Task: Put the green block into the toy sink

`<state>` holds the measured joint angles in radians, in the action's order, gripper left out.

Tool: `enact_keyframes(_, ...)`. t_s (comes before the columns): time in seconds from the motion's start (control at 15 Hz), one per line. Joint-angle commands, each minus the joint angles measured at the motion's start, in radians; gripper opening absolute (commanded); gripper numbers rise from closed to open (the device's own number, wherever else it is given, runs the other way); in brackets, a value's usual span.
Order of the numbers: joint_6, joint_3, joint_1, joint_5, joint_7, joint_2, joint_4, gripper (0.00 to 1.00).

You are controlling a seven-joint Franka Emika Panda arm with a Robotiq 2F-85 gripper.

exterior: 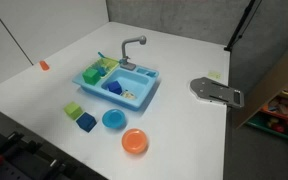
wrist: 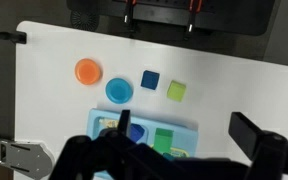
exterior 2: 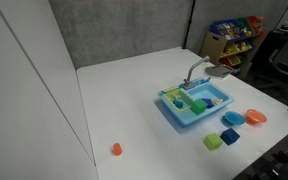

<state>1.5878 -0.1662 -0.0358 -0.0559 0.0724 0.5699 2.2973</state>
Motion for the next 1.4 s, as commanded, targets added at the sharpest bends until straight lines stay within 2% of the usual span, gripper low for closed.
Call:
enact_keyframes(0.0, -0.003, 0.016, -0.021, -0.008, 0.009, -0.003, -0.003, 1.0)
enact_keyframes(0.33, 0.0, 0.01, -0.015, -0.019, 0.025, -0.012, -0.017, 1.0)
enact_keyframes(0.6, 0.073, 0.02, -0.012, -0.013, 0.014, -0.067, -0.028, 1.0)
enact_keyframes(1.33, 0.495, 0.052, -0.006, 0.01, 0.029, -0.307, 0.031, 1.0)
